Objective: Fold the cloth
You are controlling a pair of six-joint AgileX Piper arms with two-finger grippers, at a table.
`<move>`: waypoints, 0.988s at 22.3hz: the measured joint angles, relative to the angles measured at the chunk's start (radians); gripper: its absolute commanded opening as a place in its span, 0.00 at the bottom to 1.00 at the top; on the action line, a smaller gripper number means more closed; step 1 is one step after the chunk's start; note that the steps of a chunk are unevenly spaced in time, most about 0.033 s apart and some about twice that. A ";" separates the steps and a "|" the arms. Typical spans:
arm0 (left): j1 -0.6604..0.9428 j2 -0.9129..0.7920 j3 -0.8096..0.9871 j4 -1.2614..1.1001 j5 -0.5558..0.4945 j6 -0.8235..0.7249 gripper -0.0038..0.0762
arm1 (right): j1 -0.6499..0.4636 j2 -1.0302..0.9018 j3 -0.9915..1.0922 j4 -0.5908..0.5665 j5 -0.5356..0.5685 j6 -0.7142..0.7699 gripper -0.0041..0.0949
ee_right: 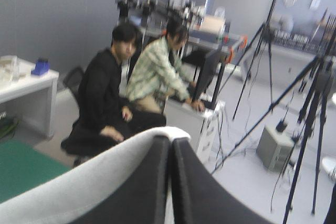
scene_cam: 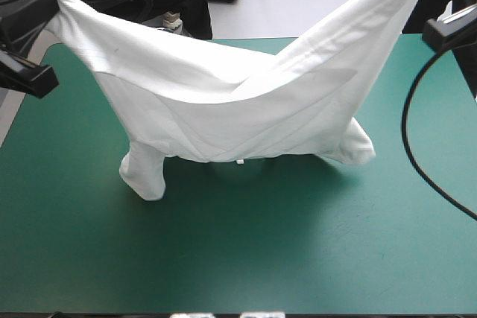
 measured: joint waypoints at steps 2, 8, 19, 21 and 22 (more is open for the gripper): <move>0.000 -0.001 -0.059 -0.043 -0.044 0.038 0.03 | 0.000 -0.002 -0.062 0.001 -0.085 -0.019 0.02; 0.000 -0.008 -0.186 -0.151 -0.180 0.188 0.03 | 0.000 -0.011 -0.142 0.011 -0.260 -0.025 0.02; 0.000 0.160 -0.201 -0.047 -0.419 0.151 0.03 | 0.000 0.146 -0.146 0.037 -0.417 0.026 0.02; 0.000 0.216 -0.200 -0.008 -0.456 0.121 0.03 | 0.000 0.200 -0.145 0.037 -0.432 0.042 0.02; 0.000 0.248 -0.198 0.022 -0.482 0.096 0.03 | 0.000 0.230 -0.143 0.037 -0.441 0.048 0.02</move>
